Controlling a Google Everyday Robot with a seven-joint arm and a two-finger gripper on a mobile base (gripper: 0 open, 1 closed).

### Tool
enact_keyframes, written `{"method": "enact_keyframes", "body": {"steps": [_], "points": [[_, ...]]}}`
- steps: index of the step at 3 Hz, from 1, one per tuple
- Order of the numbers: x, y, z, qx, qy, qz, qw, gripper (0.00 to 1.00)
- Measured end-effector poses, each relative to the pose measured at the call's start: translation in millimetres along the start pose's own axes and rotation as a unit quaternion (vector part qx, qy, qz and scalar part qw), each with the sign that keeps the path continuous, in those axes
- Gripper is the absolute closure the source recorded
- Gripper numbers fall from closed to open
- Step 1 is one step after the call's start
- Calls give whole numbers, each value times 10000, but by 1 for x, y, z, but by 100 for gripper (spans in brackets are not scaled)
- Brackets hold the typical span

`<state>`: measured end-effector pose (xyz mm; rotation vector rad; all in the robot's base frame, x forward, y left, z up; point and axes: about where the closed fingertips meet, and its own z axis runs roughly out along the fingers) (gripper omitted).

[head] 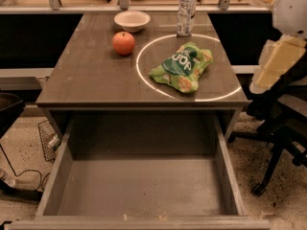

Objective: Place green rice chip bag into top drawer

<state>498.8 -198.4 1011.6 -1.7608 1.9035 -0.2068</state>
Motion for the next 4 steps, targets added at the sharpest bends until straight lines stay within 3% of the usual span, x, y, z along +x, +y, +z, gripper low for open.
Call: {"method": "enact_keyframes", "body": {"steps": [1, 2, 3, 4], "points": [[-13, -26, 22, -73, -720, -684, 9950, 0], [-17, -33, 25, -26, -875, -1171, 9893, 0], [-21, -36, 31, -26, -825, -1173, 9897, 0], [-34, -56, 64, 98, -913, -1287, 9874, 0]]}}
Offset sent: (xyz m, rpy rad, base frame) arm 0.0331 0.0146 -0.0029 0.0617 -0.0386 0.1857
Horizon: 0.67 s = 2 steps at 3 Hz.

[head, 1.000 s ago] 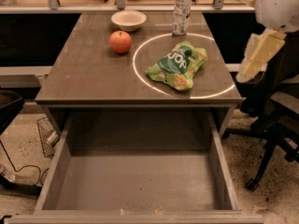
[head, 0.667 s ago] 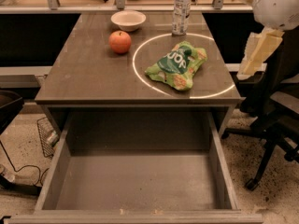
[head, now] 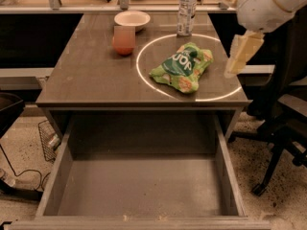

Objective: Place green rice chip bag into top drawer

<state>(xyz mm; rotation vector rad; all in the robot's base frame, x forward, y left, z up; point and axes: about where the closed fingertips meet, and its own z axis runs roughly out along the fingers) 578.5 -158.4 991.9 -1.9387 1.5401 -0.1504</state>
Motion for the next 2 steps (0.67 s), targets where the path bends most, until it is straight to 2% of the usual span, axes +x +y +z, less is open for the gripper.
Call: {"method": "enact_keyframes", "body": {"steps": [1, 2], "points": [[1, -24, 32, 103, -126, -267, 9995, 0], [-2, -41, 54, 43, -121, -590, 9982, 0]]}}
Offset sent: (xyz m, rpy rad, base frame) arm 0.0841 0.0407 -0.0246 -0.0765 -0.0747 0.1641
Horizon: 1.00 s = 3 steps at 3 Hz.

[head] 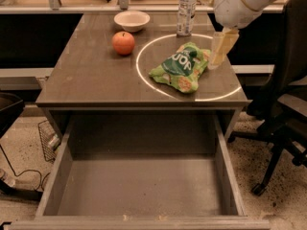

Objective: Place green rice chip bag into top drawer

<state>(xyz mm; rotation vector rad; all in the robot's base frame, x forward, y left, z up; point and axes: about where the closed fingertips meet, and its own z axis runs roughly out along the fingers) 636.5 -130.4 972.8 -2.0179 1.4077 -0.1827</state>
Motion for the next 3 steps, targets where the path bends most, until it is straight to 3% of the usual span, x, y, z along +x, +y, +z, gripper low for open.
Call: {"method": "enact_keyframes", "body": {"steps": [1, 2, 3], "points": [[5, -4, 14, -253, 137, -225, 9993, 0], [6, 2, 33, -691, 267, -521, 9959, 0], [-8, 12, 56, -1114, 222, -849, 9899, 0]]}}
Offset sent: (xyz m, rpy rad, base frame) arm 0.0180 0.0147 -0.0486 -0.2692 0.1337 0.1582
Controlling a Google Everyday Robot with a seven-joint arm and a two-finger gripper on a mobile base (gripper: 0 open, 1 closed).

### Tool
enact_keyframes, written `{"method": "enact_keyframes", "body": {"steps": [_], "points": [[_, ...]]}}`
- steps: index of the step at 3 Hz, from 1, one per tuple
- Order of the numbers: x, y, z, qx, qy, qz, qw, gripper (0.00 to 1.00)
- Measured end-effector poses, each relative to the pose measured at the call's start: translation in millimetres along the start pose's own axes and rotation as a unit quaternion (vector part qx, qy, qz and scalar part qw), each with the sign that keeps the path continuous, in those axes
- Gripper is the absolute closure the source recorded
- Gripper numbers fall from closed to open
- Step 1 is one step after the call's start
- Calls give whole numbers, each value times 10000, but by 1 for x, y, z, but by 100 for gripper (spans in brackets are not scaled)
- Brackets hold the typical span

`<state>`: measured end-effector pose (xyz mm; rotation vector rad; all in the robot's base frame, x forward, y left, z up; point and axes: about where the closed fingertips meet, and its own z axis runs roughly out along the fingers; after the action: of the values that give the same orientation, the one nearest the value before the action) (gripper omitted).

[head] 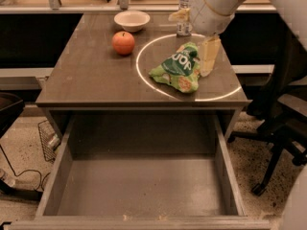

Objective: Place green rice chip bag into top drawer

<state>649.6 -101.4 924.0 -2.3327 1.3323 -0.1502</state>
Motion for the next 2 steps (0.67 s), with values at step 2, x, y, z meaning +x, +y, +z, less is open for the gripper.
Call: {"method": "enact_keyframes", "body": {"steps": [2], "points": [[-31, 8, 43, -535, -144, -491, 9973, 0]]}}
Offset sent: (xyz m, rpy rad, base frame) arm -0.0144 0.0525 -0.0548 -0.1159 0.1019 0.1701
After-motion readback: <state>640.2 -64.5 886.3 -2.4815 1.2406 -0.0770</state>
